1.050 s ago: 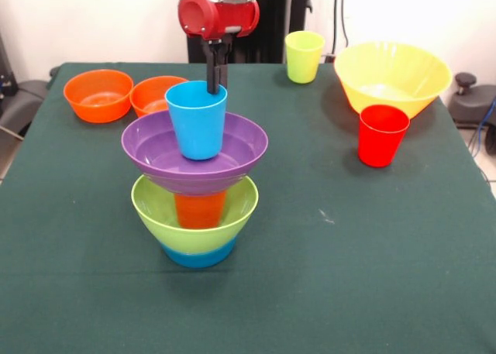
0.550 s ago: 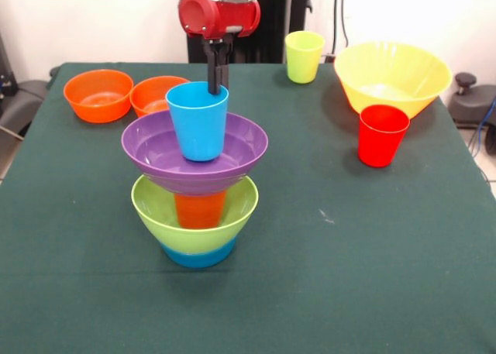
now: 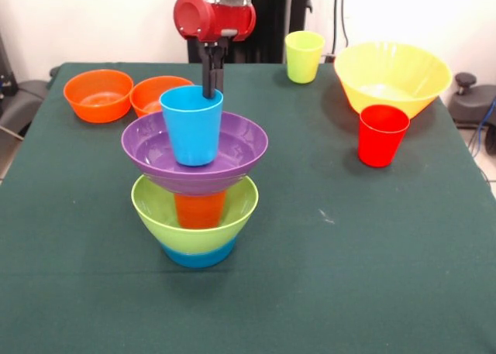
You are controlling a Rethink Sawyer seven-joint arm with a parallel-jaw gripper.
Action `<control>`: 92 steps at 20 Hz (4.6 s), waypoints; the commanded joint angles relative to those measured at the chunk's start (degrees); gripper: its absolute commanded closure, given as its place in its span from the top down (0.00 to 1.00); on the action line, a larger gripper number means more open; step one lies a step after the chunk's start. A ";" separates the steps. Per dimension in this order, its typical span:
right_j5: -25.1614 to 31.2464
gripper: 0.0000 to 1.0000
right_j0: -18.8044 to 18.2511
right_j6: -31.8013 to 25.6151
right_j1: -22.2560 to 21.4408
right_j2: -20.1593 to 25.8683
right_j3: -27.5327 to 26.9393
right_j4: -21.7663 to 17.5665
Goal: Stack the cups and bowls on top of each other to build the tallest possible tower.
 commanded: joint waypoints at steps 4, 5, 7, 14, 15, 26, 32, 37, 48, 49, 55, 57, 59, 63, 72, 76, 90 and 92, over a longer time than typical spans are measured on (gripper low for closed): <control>-1.73 0.00 3.35 4.31 3.59 -3.09 -4.28 -5.80; -1.64 0.00 3.59 4.45 3.77 -3.30 -4.38 -5.82; -1.54 0.00 3.60 4.29 3.82 -3.21 -4.24 -5.49; -1.45 0.00 3.41 3.99 3.36 -2.82 -3.50 -4.86; -1.30 0.00 3.27 3.83 3.28 -2.66 -3.40 -4.76; -0.41 1.00 2.90 3.07 2.99 -1.98 -3.18 -4.27; -0.23 1.00 2.98 2.82 2.67 -1.90 -2.94 -4.37; 0.14 1.00 2.75 2.51 2.08 -1.48 -2.68 -4.02; 3.63 1.00 0.13 0.56 -6.06 2.21 3.57 1.08; 3.83 1.00 0.11 0.57 -6.49 2.31 3.85 1.31; 5.48 1.00 0.05 0.13 -9.63 2.87 5.70 3.12; 5.88 1.00 0.04 0.01 -10.48 2.97 6.29 3.76; 6.57 1.00 -0.15 -0.30 -11.09 3.33 6.77 4.68; 9.68 1.00 -0.23 0.91 -10.01 3.25 7.33 8.25; 14.62 1.00 0.14 1.19 -9.34 4.39 9.79 16.01; 15.25 1.00 -0.27 0.78 -10.57 4.87 11.70 17.87; 15.13 1.00 2.15 3.94 -10.11 4.01 14.41 19.20; 14.70 1.00 2.62 4.72 -9.76 3.63 14.66 19.29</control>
